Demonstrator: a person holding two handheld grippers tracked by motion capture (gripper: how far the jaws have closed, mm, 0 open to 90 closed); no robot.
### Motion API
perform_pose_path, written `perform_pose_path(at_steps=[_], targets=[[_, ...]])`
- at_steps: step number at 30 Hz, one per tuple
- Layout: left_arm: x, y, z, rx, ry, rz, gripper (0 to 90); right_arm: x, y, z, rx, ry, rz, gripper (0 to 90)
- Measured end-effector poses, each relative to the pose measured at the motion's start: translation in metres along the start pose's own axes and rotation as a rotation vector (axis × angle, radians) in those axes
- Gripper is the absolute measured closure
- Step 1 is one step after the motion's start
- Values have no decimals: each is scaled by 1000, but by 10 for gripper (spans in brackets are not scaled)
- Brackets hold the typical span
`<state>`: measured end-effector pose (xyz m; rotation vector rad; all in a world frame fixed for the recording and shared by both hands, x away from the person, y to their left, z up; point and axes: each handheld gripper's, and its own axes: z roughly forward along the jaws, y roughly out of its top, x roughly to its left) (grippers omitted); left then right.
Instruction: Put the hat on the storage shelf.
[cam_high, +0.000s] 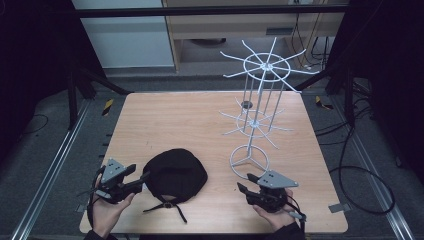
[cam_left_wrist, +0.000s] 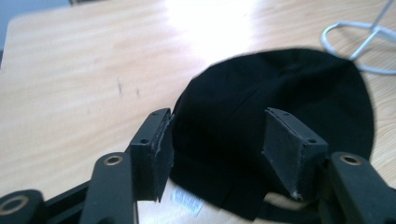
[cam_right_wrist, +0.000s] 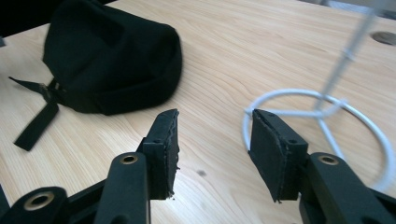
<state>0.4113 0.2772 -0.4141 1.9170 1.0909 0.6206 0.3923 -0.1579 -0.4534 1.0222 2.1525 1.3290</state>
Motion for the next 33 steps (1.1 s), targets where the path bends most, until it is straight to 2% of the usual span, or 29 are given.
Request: perform_pose_path(at_steps=[4, 5, 9, 10, 13, 14, 15, 17, 20, 24, 28, 29, 30, 31, 32, 33], targets=[[-6, 16, 7, 9, -49, 55, 381, -14, -10, -15, 2, -52, 24, 494], [-6, 16, 7, 9, -49, 55, 377, -14, -10, -15, 2, -52, 24, 494], [-12, 28, 21, 42, -87, 98, 367, -25, -16, -21, 7, -82, 43, 481], [-15, 32, 29, 61, -109, 119, 362, -28, -17, -23, 9, -92, 50, 475], [-18, 35, 36, 71, -122, 130, 366, -31, -18, -25, 9, -98, 54, 470], [-21, 36, 45, 97, -141, 142, 371, -34, -20, -25, 12, -102, 59, 461], [-21, 36, 45, 97, -141, 142, 373, -34, -20, -25, 12, -102, 59, 461], [-23, 35, 52, 127, -144, 162, 379, -36, -20, -26, 16, -107, 61, 456], [-23, 30, 59, 161, -167, 161, 402, -37, -21, -27, 19, -113, 60, 450], [-20, 22, 65, 198, -172, 153, 455, -39, -21, -27, 18, -118, 64, 446], [-19, 21, 67, 224, -171, 159, 535, -40, -23, -26, 31, -119, 61, 444], [-19, 20, 68, 230, -174, 160, 578, -41, -23, -24, 37, -120, 58, 444], [-20, 20, 69, 242, -175, 163, 578, -41, -23, -24, 37, -120, 58, 444], [-21, 19, 71, 252, -174, 166, 637, -41, -24, -24, 40, -120, 59, 443], [-21, 18, 72, 264, -173, 171, 637, -41, -24, -24, 40, -120, 59, 443], [-22, 16, 74, 272, -176, 167, 698, -41, -24, -25, 39, -120, 64, 443]])
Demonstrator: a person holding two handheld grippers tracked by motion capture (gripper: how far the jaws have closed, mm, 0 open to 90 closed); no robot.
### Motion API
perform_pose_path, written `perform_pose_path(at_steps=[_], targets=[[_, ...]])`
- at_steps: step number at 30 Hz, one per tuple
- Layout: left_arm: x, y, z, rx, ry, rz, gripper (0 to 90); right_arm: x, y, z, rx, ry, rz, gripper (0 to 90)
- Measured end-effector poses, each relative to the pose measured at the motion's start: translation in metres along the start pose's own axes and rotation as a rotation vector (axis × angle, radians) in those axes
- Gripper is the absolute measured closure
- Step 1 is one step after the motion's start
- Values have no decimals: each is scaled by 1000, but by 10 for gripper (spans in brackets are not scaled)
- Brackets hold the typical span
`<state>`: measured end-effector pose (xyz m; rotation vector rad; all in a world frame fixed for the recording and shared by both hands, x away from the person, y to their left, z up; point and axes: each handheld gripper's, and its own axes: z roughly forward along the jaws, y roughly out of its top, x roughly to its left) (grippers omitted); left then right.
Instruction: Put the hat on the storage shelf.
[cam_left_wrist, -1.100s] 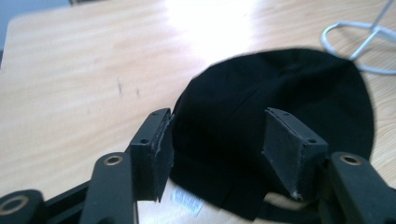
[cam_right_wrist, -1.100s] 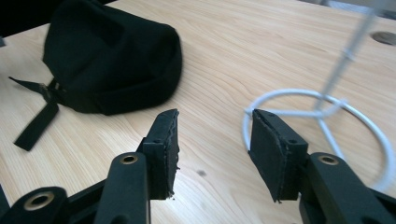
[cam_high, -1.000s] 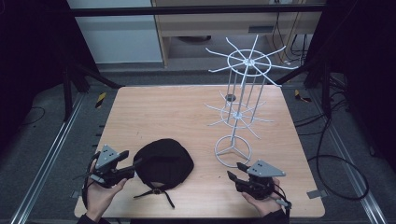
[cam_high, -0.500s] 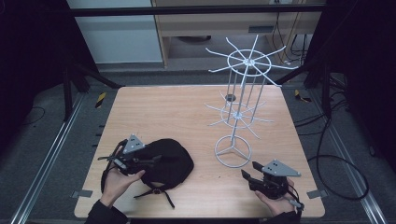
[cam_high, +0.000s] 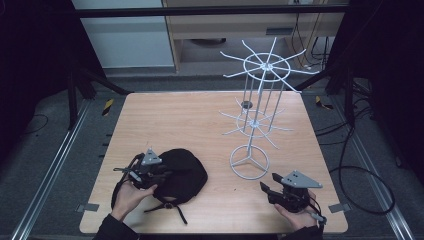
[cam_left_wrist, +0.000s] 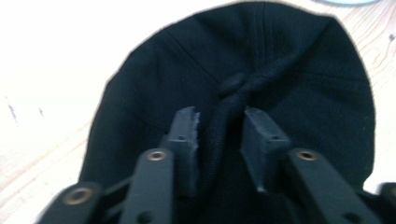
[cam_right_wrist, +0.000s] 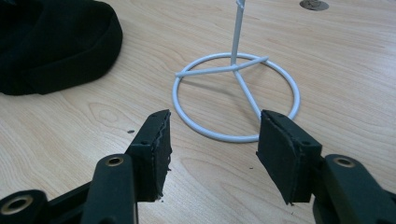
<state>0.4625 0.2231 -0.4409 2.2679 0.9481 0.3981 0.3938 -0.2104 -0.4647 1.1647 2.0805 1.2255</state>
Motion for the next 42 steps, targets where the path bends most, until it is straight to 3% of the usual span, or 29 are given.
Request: perform_pose_path(at_steps=[1, 5, 14, 23, 30, 37, 42], targets=[[0, 0, 1, 11, -3, -2, 698, 0, 0, 0, 0, 0, 0, 443], [-1, -1, 1, 5, -21, -14, 850, 0, 0, 1, 3, -1, -1, 444], [-9, 3, -19, -121, -7, -13, 870, -5, -2, 0, 5, -16, 7, 443], [-15, 7, -44, -300, -1, -72, 871, -8, -4, -1, -4, -30, 19, 437], [-24, 12, -68, -446, 1, -109, 871, -14, -5, -3, -17, -68, 36, 423], [-27, 15, -93, -576, 34, -164, 871, -18, -7, -4, -24, -92, 43, 416], [-25, 17, -109, -644, 29, -189, 871, -18, -7, -3, -26, -97, 41, 410]])
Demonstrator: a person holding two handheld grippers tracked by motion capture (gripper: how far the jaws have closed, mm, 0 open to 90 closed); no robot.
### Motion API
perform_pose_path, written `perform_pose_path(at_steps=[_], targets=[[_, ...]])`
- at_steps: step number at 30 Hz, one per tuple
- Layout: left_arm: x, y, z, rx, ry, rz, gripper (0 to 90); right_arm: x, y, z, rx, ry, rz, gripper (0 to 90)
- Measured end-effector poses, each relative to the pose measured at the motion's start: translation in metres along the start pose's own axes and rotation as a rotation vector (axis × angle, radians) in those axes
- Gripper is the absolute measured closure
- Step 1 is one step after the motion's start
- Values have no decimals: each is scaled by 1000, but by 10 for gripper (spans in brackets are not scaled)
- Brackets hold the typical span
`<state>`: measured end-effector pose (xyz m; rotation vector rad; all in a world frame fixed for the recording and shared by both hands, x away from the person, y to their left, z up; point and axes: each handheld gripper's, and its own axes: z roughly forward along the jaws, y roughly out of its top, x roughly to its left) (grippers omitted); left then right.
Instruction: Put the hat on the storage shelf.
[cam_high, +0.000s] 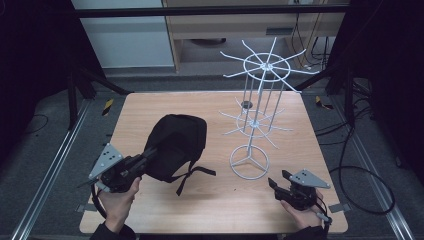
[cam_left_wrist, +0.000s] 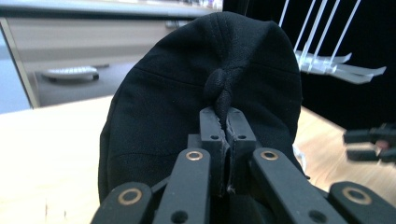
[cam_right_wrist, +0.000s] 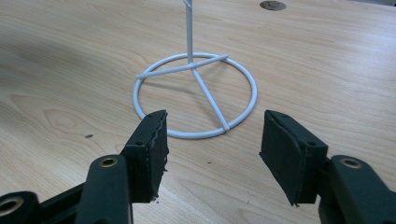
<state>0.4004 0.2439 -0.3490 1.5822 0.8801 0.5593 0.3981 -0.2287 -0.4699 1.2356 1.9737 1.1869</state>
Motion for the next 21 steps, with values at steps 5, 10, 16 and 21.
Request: perform_pose_path(at_steps=[5, 10, 16, 21], targets=[[-1, 14, -10, -63, 7, -7, 871, 0, -1, 1, 2, -6, -1, 408], [-4, 29, -16, -126, -7, -15, 871, 0, -1, 1, 1, -9, -2, 404], [-9, 49, -19, -199, -25, -27, 871, 0, -1, 1, 2, -9, -5, 399], [-17, 63, -20, -245, -34, -18, 871, 0, -1, 1, 3, -11, -8, 396]])
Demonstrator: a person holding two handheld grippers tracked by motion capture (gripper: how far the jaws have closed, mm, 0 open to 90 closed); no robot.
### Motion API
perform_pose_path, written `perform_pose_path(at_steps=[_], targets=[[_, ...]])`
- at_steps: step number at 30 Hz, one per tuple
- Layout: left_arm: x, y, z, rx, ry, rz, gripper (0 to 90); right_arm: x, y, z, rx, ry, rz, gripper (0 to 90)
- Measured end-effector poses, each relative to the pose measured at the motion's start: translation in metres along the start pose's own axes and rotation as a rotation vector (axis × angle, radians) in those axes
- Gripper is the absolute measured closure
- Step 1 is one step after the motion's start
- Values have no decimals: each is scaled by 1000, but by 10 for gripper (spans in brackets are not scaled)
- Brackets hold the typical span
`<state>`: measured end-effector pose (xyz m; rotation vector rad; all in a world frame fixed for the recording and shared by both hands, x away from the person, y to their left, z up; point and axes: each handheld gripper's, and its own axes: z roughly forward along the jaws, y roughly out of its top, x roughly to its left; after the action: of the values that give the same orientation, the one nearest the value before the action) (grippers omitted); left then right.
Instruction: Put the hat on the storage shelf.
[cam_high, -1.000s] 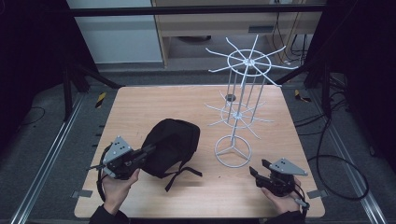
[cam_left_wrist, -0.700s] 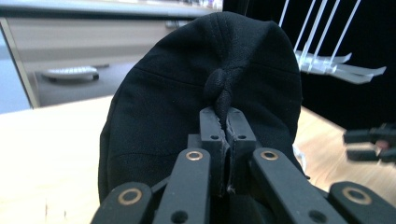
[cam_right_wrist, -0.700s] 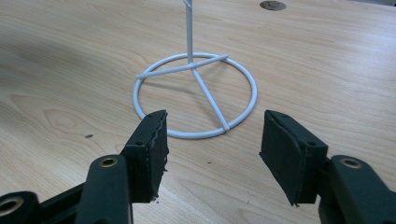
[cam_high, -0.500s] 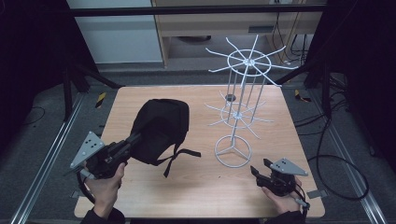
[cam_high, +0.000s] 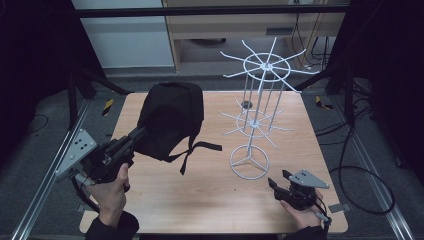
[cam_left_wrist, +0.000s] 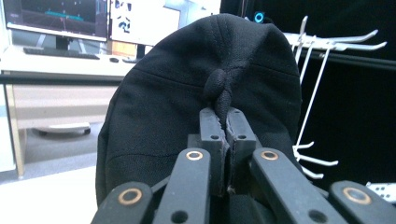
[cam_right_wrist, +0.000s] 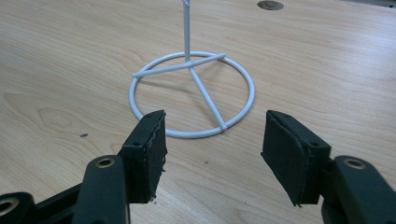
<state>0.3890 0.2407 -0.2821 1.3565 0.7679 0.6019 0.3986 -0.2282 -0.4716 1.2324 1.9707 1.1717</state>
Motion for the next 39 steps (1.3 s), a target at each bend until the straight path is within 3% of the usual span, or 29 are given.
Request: perform_pose_path(at_steps=[5, 17, 28, 39], targets=[[-7, 13, 2, -50, -29, -10, 870, 0, 0, 0, 0, -1, -2, 394], [-27, 30, 17, -79, -74, 13, 871, 0, 0, 1, 0, 0, -3, 391], [-40, 34, 46, -53, -93, 31, 870, 0, 0, 1, 1, 4, -4, 390], [-44, 24, 69, 17, -123, 35, 868, 0, -1, 2, 2, 8, -2, 389]])
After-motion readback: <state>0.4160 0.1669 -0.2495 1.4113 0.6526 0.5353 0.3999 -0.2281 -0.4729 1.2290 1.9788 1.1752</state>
